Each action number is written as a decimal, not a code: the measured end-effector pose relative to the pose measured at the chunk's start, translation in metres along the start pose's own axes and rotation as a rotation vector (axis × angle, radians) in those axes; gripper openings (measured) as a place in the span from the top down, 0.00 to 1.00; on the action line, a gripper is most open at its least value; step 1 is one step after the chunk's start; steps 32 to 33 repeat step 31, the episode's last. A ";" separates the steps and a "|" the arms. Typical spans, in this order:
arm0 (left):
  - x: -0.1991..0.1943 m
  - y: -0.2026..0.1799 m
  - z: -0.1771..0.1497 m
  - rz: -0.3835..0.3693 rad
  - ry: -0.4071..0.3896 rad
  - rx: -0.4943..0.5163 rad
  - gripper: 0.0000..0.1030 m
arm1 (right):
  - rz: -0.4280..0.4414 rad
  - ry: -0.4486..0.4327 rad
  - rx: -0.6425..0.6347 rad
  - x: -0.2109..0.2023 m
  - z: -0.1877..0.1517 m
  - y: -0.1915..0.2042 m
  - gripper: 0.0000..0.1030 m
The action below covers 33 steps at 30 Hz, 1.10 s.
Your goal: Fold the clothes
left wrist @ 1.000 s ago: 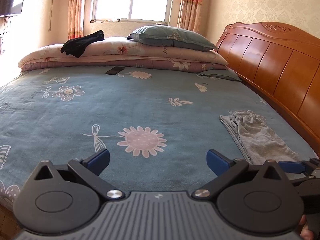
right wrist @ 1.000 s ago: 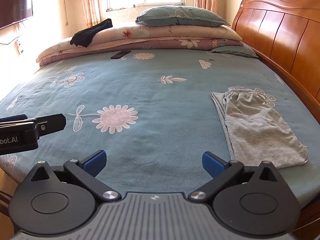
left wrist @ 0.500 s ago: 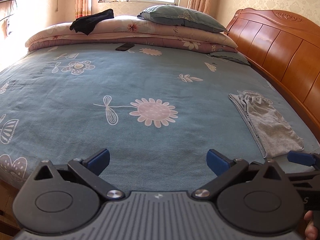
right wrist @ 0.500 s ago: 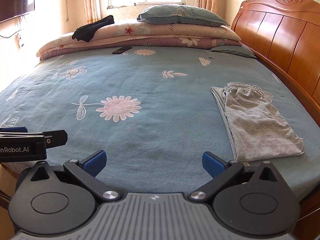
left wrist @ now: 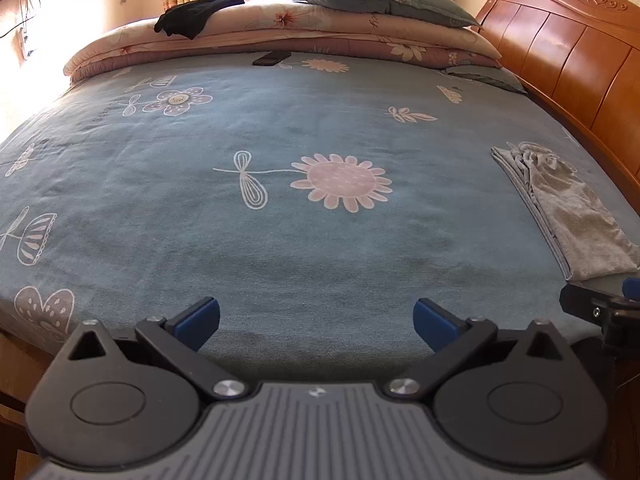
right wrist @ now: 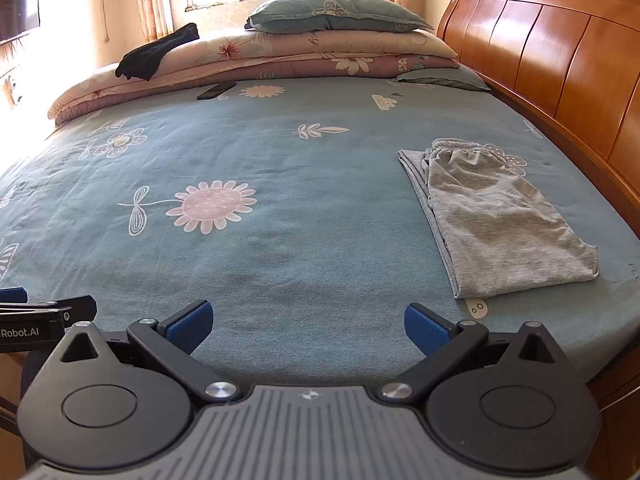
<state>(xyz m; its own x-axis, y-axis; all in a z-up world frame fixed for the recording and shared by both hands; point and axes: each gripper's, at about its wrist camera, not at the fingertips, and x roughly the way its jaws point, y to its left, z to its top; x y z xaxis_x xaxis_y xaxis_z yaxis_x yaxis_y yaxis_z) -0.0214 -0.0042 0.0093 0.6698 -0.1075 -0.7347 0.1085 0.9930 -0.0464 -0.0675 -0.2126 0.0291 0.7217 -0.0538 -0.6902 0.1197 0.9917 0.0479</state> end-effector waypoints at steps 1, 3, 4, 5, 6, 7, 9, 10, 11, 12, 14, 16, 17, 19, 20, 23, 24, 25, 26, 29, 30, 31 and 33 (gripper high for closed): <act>0.000 0.000 0.000 -0.002 0.001 0.002 0.01 | 0.000 0.003 -0.001 0.001 0.000 0.000 0.00; 0.000 -0.001 -0.001 -0.006 0.004 0.004 0.01 | 0.001 0.009 -0.002 0.002 0.000 0.000 0.00; 0.001 -0.001 -0.001 -0.007 0.005 0.004 0.01 | 0.002 0.011 -0.001 0.003 0.000 -0.001 0.00; 0.001 -0.002 -0.002 -0.007 0.007 0.004 0.01 | 0.001 0.011 0.001 0.003 0.000 -0.001 0.00; 0.001 -0.002 -0.002 -0.008 0.010 0.004 0.01 | 0.000 0.012 0.003 0.003 0.000 -0.002 0.00; 0.002 -0.002 -0.002 -0.009 0.011 0.004 0.01 | 0.000 0.011 0.005 0.003 0.000 -0.002 0.00; 0.002 -0.002 -0.002 -0.010 0.013 0.005 0.01 | -0.001 0.010 0.008 0.003 0.000 -0.002 0.00; 0.002 -0.003 -0.002 -0.011 0.013 0.005 0.01 | -0.001 0.011 0.008 0.003 0.000 -0.002 0.00; 0.002 -0.003 -0.002 -0.012 0.013 0.005 0.01 | -0.001 0.012 0.009 0.003 0.000 -0.003 0.00; 0.002 -0.003 -0.002 -0.011 0.014 0.007 0.01 | -0.001 0.012 0.011 0.003 0.000 -0.003 0.00; 0.003 -0.004 -0.003 -0.008 0.015 0.009 0.01 | 0.001 0.016 0.013 0.004 0.000 -0.003 0.00; 0.004 -0.003 -0.003 -0.007 0.018 0.009 0.01 | 0.005 0.019 0.013 0.005 0.000 -0.002 0.00; 0.004 -0.003 -0.003 -0.007 0.019 0.008 0.01 | 0.005 0.021 0.012 0.006 0.000 -0.002 0.00; 0.004 -0.003 -0.004 -0.007 0.019 0.007 0.01 | 0.007 0.025 0.010 0.006 0.000 -0.002 0.00; 0.004 -0.003 -0.004 -0.007 0.019 0.007 0.01 | 0.008 0.026 0.010 0.007 0.000 -0.001 0.00; 0.004 -0.002 -0.004 -0.013 0.016 0.006 0.01 | 0.012 0.034 0.010 0.009 -0.001 -0.001 0.00; 0.004 -0.002 -0.005 -0.014 0.013 0.008 0.01 | 0.013 0.037 0.008 0.009 -0.001 0.000 0.00; 0.003 -0.002 -0.005 -0.016 0.009 0.010 0.01 | 0.014 0.039 0.007 0.010 -0.002 0.000 0.00; 0.003 -0.002 -0.005 -0.017 0.006 0.011 0.01 | 0.014 0.039 0.006 0.010 -0.002 0.000 0.00; 0.001 -0.004 -0.006 -0.024 -0.001 0.017 0.01 | 0.016 0.040 0.006 0.010 -0.002 0.001 0.00; 0.001 -0.004 -0.006 -0.025 -0.001 0.018 0.01 | 0.017 0.041 0.006 0.010 -0.002 0.000 0.00; 0.001 -0.004 -0.006 -0.026 -0.001 0.020 0.01 | 0.018 0.042 0.006 0.010 -0.002 0.000 0.00; 0.001 -0.004 -0.006 -0.026 -0.001 0.020 0.01 | 0.018 0.042 0.006 0.010 -0.002 0.000 0.00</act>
